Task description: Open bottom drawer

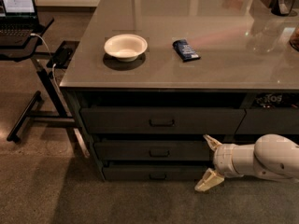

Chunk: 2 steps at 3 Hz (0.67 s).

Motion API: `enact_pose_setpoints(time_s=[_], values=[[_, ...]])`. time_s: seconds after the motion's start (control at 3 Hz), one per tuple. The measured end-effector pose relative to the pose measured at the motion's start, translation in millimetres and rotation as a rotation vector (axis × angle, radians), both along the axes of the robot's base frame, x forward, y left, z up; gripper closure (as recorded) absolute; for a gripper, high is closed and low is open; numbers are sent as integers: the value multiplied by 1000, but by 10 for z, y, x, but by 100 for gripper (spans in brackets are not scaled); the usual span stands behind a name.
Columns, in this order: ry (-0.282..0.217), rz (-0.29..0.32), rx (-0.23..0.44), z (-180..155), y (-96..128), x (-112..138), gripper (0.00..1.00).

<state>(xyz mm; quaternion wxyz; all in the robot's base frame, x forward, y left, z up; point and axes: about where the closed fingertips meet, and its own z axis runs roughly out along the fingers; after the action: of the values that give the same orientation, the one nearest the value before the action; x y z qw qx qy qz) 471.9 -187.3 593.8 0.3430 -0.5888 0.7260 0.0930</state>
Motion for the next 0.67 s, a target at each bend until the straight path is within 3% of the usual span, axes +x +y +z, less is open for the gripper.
enact_pose_setpoints(time_s=[0.33, 0.67], values=[[3, 11, -26, -113, 48, 4, 0], [-7, 22, -32, -490, 71, 151, 0]])
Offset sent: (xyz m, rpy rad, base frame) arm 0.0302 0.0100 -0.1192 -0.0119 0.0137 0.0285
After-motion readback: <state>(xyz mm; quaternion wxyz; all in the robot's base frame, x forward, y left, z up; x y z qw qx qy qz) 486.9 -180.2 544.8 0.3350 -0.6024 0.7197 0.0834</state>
